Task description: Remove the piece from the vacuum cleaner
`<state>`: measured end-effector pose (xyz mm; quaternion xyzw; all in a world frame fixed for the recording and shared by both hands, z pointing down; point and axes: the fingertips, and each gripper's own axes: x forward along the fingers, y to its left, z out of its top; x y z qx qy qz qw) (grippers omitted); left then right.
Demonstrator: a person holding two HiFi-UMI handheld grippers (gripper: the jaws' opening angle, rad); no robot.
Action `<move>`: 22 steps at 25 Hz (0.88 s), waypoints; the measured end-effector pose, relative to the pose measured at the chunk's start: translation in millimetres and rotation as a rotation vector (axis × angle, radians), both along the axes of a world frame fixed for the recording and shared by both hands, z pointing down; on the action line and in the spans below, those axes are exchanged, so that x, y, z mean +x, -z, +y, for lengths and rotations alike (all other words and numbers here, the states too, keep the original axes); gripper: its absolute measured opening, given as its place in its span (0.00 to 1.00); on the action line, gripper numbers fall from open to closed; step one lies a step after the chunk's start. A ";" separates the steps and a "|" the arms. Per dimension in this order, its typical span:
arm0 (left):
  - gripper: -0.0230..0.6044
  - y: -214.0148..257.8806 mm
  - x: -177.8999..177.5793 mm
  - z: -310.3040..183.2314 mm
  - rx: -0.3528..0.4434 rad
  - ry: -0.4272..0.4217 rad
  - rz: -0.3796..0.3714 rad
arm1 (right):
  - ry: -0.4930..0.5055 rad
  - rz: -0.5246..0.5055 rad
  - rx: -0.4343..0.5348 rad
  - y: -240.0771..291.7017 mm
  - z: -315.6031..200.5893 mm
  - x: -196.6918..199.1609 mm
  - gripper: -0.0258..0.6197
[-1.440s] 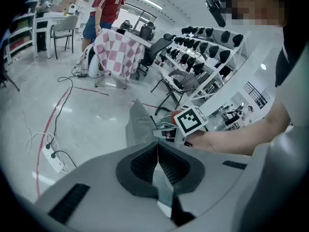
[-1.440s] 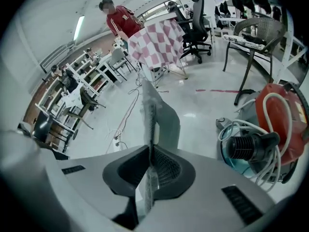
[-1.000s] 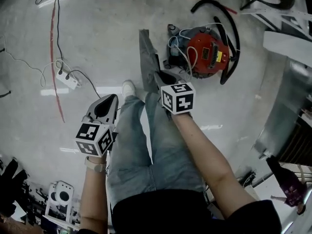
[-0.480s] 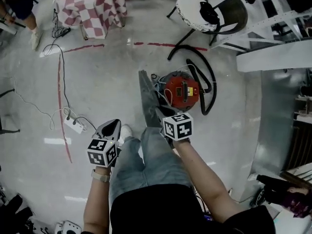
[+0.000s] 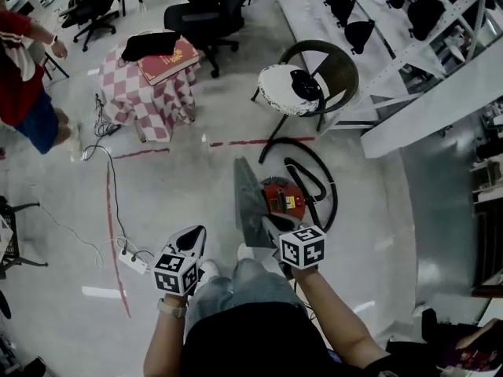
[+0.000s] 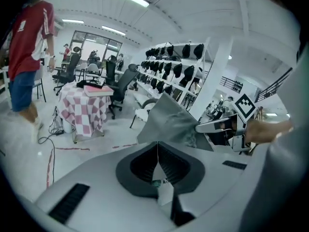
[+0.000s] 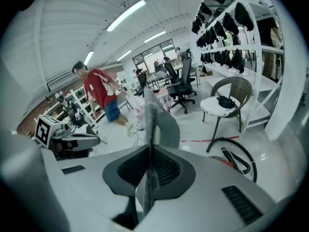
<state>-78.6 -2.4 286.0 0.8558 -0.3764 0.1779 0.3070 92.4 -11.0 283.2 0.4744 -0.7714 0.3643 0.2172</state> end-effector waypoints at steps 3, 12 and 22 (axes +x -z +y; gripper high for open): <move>0.07 33.1 10.4 -14.1 0.059 -0.012 0.019 | 0.004 -0.011 0.076 39.6 -6.8 4.4 0.12; 0.07 138.2 25.6 -45.3 0.245 -0.066 0.031 | 0.009 -0.007 0.268 145.7 -23.9 11.2 0.12; 0.07 212.6 18.9 -62.4 0.421 -0.042 0.080 | -0.003 -0.080 0.426 220.0 -30.5 14.8 0.12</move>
